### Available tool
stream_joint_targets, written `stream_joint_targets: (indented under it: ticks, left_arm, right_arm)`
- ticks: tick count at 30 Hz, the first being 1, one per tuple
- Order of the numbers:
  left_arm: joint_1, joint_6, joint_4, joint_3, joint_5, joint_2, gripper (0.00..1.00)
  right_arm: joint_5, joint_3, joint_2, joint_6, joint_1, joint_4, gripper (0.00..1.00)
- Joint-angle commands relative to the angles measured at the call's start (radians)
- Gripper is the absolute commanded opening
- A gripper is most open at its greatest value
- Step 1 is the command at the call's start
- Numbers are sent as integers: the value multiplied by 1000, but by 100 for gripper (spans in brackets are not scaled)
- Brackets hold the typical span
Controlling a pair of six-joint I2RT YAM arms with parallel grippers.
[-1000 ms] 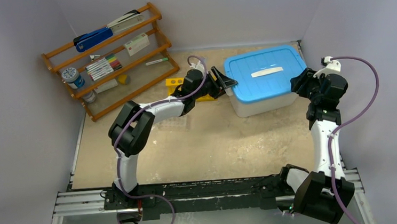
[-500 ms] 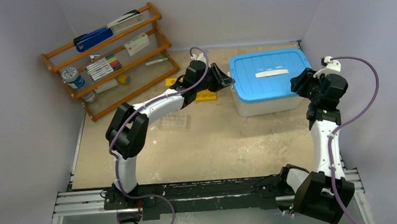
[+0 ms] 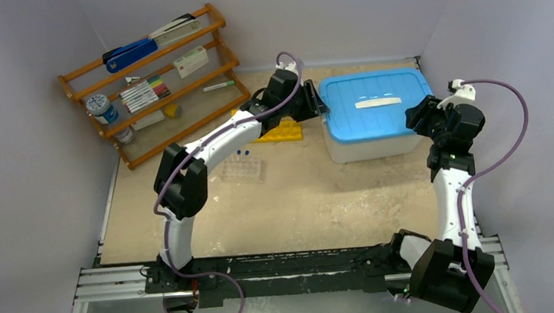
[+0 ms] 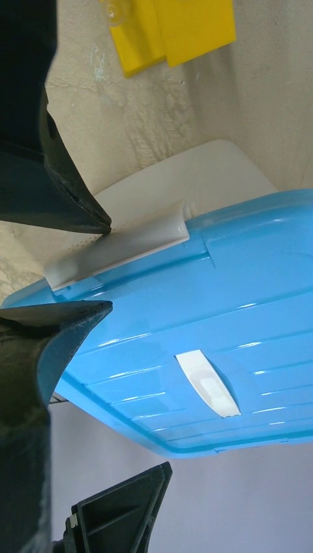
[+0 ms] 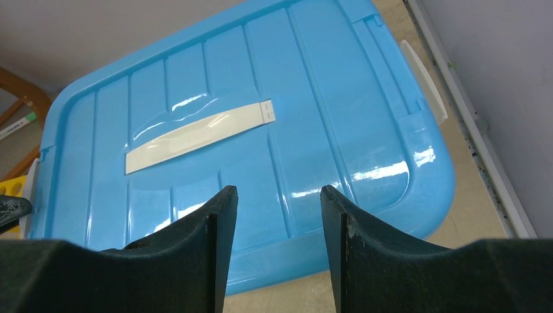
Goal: Organize the chemistry lab equipment
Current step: Close the lid of the storage box.
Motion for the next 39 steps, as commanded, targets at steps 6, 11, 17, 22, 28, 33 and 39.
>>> stream_joint_targets:
  ticks: [6, 11, 17, 22, 28, 33, 39]
  left_arm:
    - [-10, 21, 2, 91, 8, 44, 48]
    - [-26, 57, -91, 203, -22, 90, 52]
    - [-53, 150, -286, 366, -151, 145, 46]
    - [-74, 240, -434, 454, -325, 173, 34]
    - [-84, 309, -511, 485, -466, 172, 11]
    - [-87, 368, -551, 506, -513, 162, 10]
    - [-85, 455, -586, 450, -548, 109, 10]
  right_arm:
    - [-13, -9, 13, -3, 4, 67, 53]
    - [-17, -5, 18, -1, 4, 72, 53]
    - [-11, -14, 23, -3, 3, 79, 53]
    - [-11, -12, 24, -2, 3, 83, 53]
    - [-7, -15, 24, -1, 3, 83, 53]
    - [-24, -6, 1, 27, 4, 56, 53]
    - [-90, 101, -23, 87, -1, 35, 62]
